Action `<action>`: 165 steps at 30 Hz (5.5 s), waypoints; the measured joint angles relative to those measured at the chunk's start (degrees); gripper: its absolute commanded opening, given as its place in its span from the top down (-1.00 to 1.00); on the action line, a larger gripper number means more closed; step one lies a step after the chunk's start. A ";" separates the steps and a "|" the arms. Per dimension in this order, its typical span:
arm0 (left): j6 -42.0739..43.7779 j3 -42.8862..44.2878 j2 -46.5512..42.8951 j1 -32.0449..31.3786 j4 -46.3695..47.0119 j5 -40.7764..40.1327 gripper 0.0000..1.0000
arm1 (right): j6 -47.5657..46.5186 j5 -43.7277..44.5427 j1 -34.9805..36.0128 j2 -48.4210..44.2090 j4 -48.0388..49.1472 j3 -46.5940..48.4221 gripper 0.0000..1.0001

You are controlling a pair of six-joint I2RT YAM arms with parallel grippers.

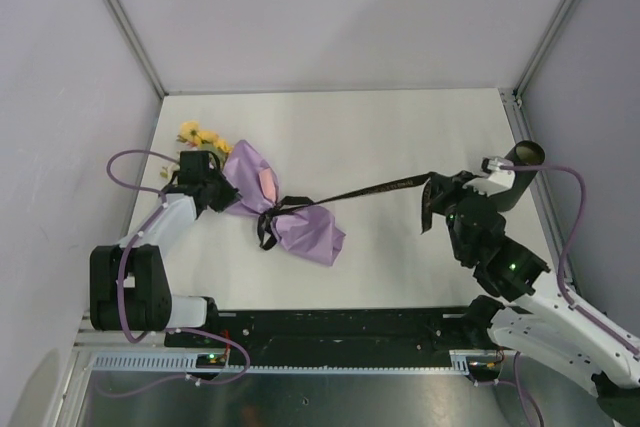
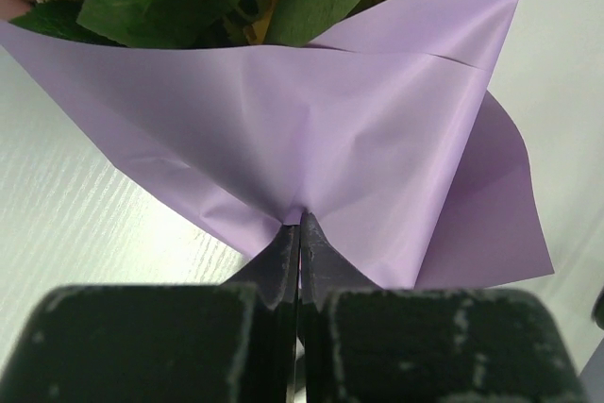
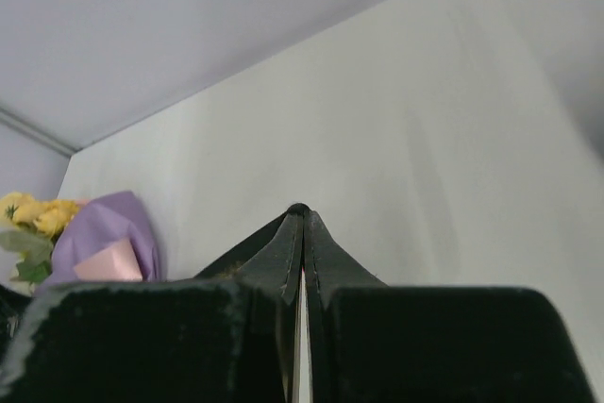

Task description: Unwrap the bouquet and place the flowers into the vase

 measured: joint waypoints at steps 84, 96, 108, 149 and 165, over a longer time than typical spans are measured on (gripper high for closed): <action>1.05 2.64 -0.26 -7.17 -2.67 7.41 1.00 | 5.68 -22.71 12.83 68.96 16.85 27.23 0.93; 1.75 2.51 -0.26 -7.10 -2.71 3.91 1.00 | 4.37 -19.58 13.27 60.72 9.66 27.39 1.00; 1.51 2.54 -0.28 -7.43 -2.10 6.56 1.00 | 4.52 -18.88 11.30 50.38 5.81 22.69 0.85; 1.60 2.54 0.22 -6.38 -3.67 1.60 1.00 | 3.91 -38.99 10.21 57.40 18.69 16.85 0.14; 2.73 3.08 0.96 -6.40 -4.46 -0.11 1.00 | 1.62 -38.36 10.91 60.65 12.96 21.35 1.00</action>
